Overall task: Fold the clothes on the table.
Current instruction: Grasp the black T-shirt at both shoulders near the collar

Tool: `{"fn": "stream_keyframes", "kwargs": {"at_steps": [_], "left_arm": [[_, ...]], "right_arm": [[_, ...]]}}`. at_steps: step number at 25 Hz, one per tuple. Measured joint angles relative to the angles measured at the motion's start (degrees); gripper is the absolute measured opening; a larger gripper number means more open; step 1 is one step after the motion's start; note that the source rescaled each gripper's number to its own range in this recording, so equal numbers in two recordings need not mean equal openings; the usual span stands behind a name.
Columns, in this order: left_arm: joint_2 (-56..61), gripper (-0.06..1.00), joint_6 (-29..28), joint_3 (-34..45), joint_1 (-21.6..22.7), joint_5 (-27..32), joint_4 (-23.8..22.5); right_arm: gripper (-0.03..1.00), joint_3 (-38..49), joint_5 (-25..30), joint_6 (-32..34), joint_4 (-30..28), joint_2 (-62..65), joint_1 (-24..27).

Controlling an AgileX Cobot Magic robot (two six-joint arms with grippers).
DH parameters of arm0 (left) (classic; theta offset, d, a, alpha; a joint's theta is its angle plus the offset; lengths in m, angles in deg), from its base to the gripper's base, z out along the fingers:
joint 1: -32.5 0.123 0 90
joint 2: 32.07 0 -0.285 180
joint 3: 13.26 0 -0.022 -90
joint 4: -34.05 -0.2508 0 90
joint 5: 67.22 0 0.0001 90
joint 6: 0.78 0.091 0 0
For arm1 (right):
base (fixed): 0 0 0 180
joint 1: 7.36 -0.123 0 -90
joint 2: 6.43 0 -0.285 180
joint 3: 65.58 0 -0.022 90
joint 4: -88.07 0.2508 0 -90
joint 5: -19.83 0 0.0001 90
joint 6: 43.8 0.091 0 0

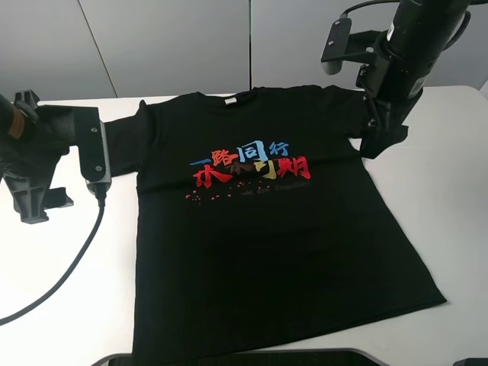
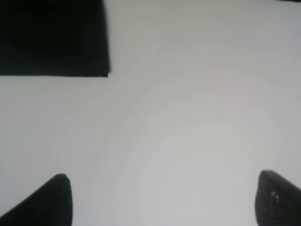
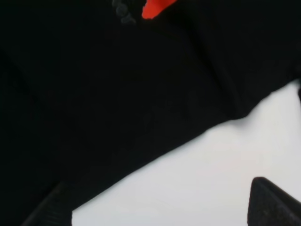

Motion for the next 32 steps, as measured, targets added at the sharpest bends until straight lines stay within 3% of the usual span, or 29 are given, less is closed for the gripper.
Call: {"fn": "stream_keyframes", "kwargs": {"at_steps": [12,19,24,26,30,32], "left_arm": [[-4.38,1.0,-0.96,-0.09,0.0,-7.11,-2.96],[-4.6,1.0,-1.22,-0.09,0.0,-14.75,3.33],[-5.11,1.0,-1.22,-0.09,0.0,-16.32,4.41],[-6.12,0.95,-1.33,-0.09,0.0,-16.58,4.55],[-9.33,0.69,-1.42,-0.09,0.0,-17.01,3.27],[-10.4,0.62,-1.42,-0.09,0.0,-17.34,1.69]], "right_arm": [[0.82,-0.02,-2.97,-1.0,-6.5,-8.71,0.0],[0.82,-0.02,-4.08,-0.86,-7.63,-9.18,0.0],[0.82,-0.02,-6.73,-0.86,-7.63,-9.18,0.0],[0.82,-0.02,-7.86,-0.86,-7.63,-9.18,0.0],[0.79,-0.02,-9.41,-0.05,-7.63,-9.22,0.0],[0.78,-0.02,-10.33,0.34,-7.63,-9.22,0.0]]}}
